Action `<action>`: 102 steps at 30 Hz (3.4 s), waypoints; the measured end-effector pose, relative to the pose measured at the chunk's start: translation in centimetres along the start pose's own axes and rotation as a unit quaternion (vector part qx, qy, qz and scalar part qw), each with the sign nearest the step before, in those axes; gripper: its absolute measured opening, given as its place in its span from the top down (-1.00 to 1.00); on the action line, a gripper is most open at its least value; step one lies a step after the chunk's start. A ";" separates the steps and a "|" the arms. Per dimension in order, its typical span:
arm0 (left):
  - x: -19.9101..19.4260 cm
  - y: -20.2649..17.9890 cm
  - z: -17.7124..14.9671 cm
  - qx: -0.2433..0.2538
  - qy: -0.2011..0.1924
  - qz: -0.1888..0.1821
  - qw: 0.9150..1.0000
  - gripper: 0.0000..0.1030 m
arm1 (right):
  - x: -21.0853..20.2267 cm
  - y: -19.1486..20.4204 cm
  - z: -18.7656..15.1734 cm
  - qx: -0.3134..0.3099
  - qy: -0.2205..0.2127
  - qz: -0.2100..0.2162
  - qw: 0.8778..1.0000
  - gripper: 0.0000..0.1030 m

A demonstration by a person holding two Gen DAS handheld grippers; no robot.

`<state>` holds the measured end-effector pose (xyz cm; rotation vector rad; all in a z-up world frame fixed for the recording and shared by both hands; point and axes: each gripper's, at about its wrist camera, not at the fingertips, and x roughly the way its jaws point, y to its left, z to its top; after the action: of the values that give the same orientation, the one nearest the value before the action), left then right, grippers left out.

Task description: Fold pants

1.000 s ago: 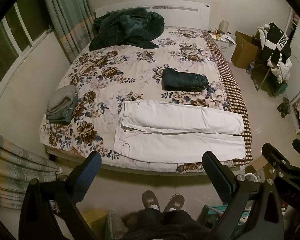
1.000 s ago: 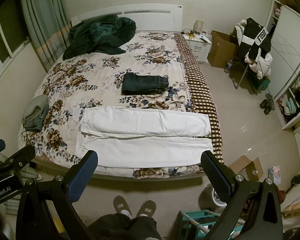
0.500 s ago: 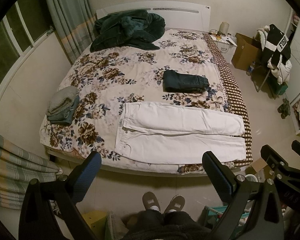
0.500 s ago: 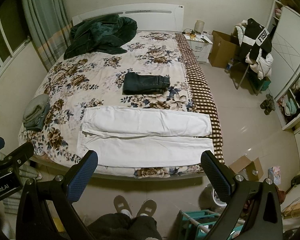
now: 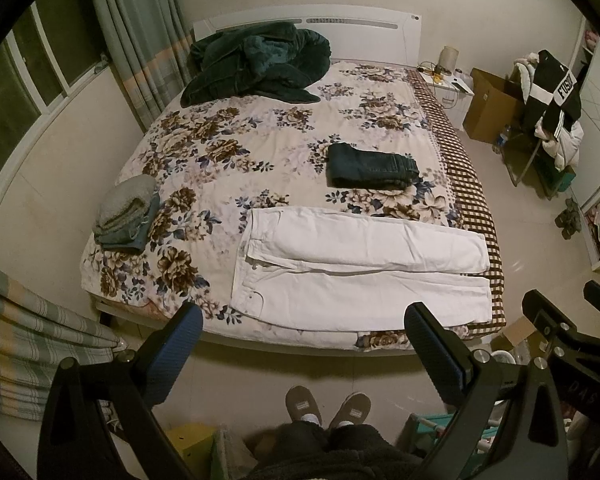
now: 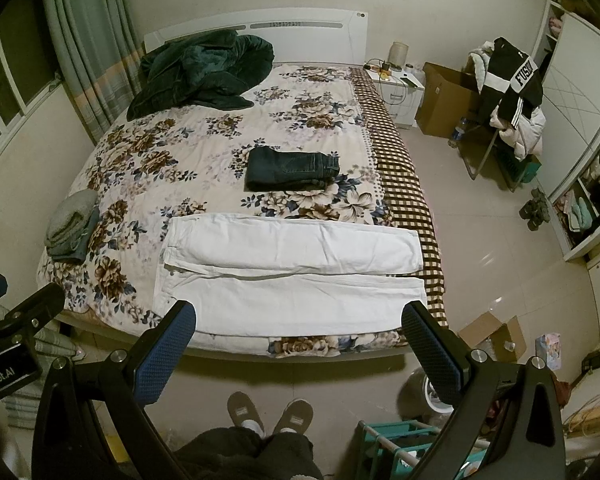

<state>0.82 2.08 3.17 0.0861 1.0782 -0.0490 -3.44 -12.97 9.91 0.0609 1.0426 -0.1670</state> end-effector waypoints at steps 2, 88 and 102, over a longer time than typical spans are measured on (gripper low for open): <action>0.2 -0.2 -0.3 0.000 0.000 0.000 1.000 -1.00 | 0.0 -0.1 0.0 0.000 0.000 0.001 1.000 -1.00; 71.2 9.5 15.4 -0.358 0.273 0.112 0.886 0.53 | 83.8 -27.3 8.0 0.422 0.339 -0.091 0.836 -0.87; 55.0 13.0 10.6 -0.365 0.171 0.059 0.913 0.63 | 74.4 -26.6 10.7 0.406 0.266 -0.036 0.874 0.90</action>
<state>37.21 14.13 -39.74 -0.5353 1.3770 0.4958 37.94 -48.69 -48.12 0.8778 1.4614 -0.6811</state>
